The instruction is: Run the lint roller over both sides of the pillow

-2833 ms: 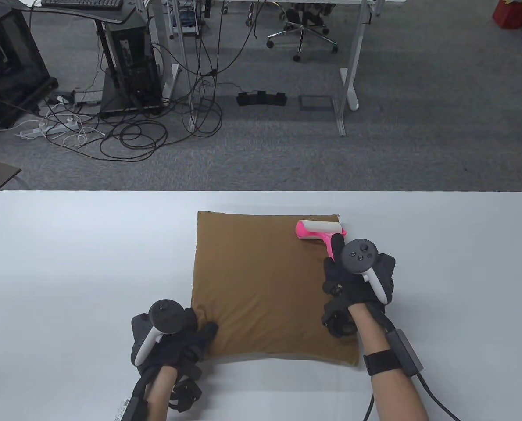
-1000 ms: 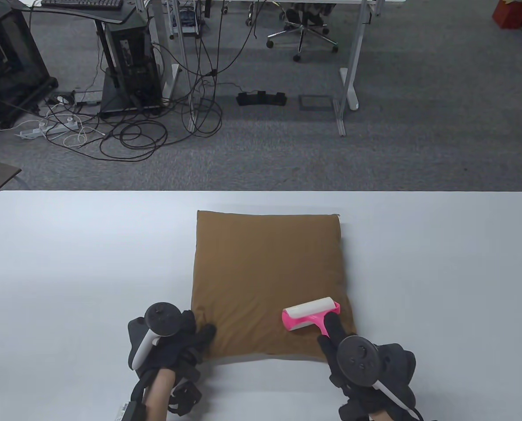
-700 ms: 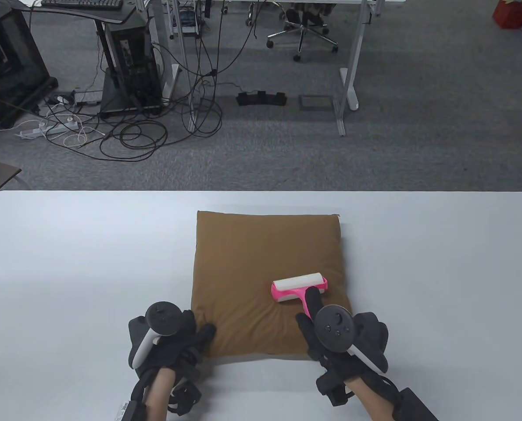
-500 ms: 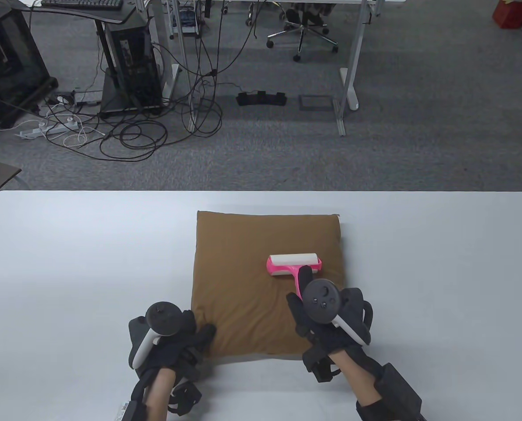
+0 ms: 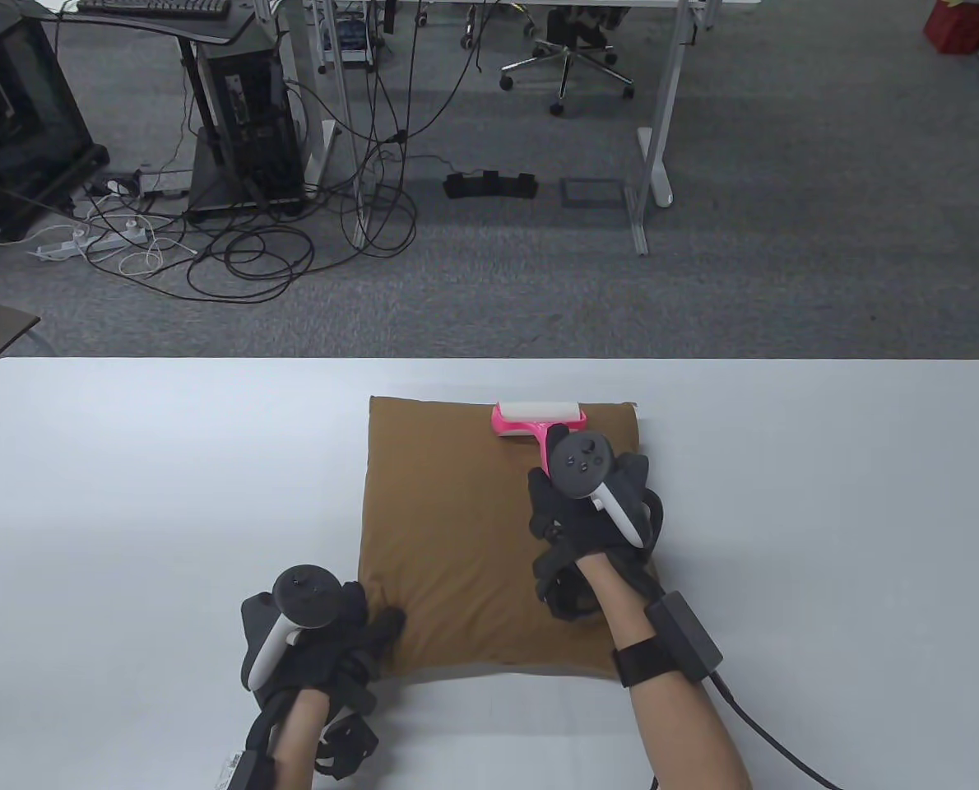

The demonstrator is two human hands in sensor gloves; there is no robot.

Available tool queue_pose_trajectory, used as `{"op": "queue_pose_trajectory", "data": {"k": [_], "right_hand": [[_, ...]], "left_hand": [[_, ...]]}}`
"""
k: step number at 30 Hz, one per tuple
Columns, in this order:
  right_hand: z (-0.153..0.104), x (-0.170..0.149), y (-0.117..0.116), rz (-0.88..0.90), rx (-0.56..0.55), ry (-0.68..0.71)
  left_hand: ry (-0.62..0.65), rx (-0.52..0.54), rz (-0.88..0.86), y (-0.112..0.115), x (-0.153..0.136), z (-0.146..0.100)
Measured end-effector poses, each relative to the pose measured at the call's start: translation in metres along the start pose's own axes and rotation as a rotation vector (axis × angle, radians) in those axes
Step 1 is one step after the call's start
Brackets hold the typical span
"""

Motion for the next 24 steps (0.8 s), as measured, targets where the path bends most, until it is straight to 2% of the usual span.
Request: {"op": "queue_pose_trajectory", "data": {"k": [4,9,15,24], "right_hand": [[0.012,0.003,-0.002,-0.003,-0.008,-0.024],[0.004,0.004,0.0,-0.03,-0.011,0.015],[-0.035,-0.002,0.014,-0.046,-0.01,0.122],[-0.112,-0.019,0.036,-0.113,0.02,0.222]], "left_hand": [[0.0,0.0,-0.001,0.0,0.0,0.0],[0.002,-0.001,-0.005,0.0,-0.001,0.0],[0.004,0.004,-0.001,-0.001,-0.001,-0.001],[0.005,0.018,-0.003,-0.001,-0.003,-0.003]]}}
Point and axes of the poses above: the tracker on the back of each hand, its own x axis roughly to the thumb side, its own z axis roughly from the wrist to the fingertips, y = z × x, the point moved 2 cm from there along z, roughly from the wrist to the fingertips, and after that the axes turned 3 degrees about z, right-handed, at the moved point
